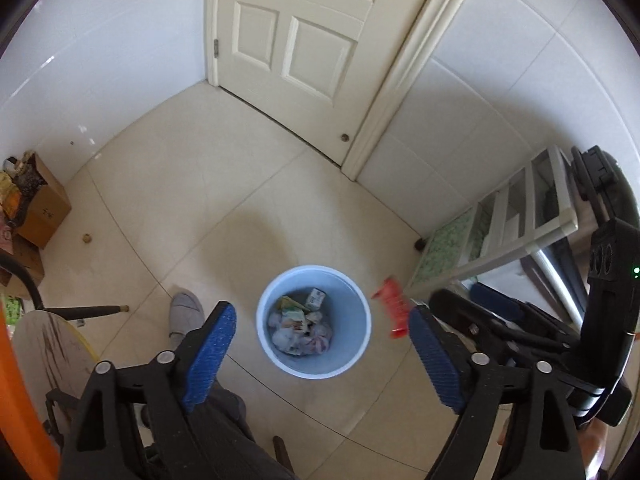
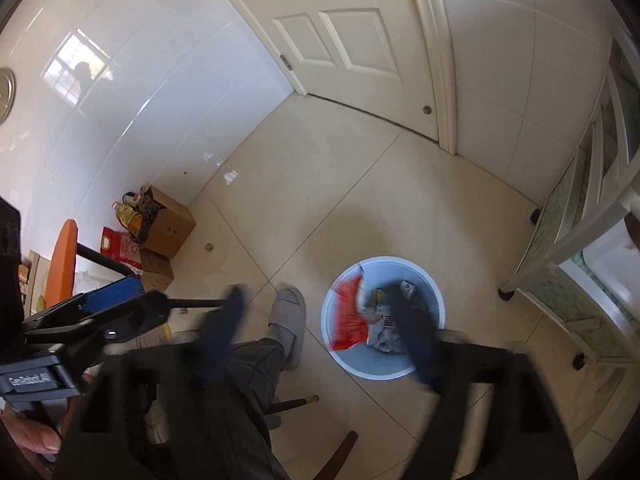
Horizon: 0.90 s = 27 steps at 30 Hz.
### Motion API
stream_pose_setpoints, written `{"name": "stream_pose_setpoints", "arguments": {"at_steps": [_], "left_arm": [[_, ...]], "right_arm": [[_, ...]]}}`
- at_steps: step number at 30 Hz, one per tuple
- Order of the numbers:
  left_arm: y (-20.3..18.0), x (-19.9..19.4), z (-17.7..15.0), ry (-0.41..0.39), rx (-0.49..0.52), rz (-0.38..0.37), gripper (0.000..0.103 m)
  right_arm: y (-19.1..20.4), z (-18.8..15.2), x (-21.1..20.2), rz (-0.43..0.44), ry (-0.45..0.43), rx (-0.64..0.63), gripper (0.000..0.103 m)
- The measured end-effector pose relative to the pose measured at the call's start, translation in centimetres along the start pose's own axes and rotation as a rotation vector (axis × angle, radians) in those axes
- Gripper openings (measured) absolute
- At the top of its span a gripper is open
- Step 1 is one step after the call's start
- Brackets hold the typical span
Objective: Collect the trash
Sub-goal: 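Return both tools to the orange table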
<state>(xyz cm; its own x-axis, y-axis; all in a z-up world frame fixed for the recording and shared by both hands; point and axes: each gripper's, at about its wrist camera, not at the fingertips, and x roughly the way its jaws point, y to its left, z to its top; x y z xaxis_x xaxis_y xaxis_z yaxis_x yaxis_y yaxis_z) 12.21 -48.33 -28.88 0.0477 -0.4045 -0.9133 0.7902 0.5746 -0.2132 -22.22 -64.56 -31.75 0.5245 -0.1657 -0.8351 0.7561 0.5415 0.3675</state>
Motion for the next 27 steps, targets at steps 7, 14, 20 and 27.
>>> {"name": "stream_pose_setpoints", "arguments": {"at_steps": [7,14,20,27], "left_arm": [[-1.6,-2.0,-1.9,-0.089,-0.008,0.076,0.092],[-1.9,-7.9,-5.9,-0.194,-0.020,0.082,0.092],[-1.8,-13.8,-9.8,-0.295,-0.032,0.085,0.092],[-0.2,-22.3,-15.5,-0.458,-0.095,0.132,0.095]], "right_arm": [[1.0,-0.4,-1.2,-0.065,-0.041,0.011,0.103],[3.8,-0.6,-4.0,-0.081,-0.092,-0.027,0.103],[7.9,-0.4,-7.5,-0.059,-0.162,-0.092,0.103],[14.8,-0.4,-12.3,-0.006,-0.260,-0.198,0.103]]}}
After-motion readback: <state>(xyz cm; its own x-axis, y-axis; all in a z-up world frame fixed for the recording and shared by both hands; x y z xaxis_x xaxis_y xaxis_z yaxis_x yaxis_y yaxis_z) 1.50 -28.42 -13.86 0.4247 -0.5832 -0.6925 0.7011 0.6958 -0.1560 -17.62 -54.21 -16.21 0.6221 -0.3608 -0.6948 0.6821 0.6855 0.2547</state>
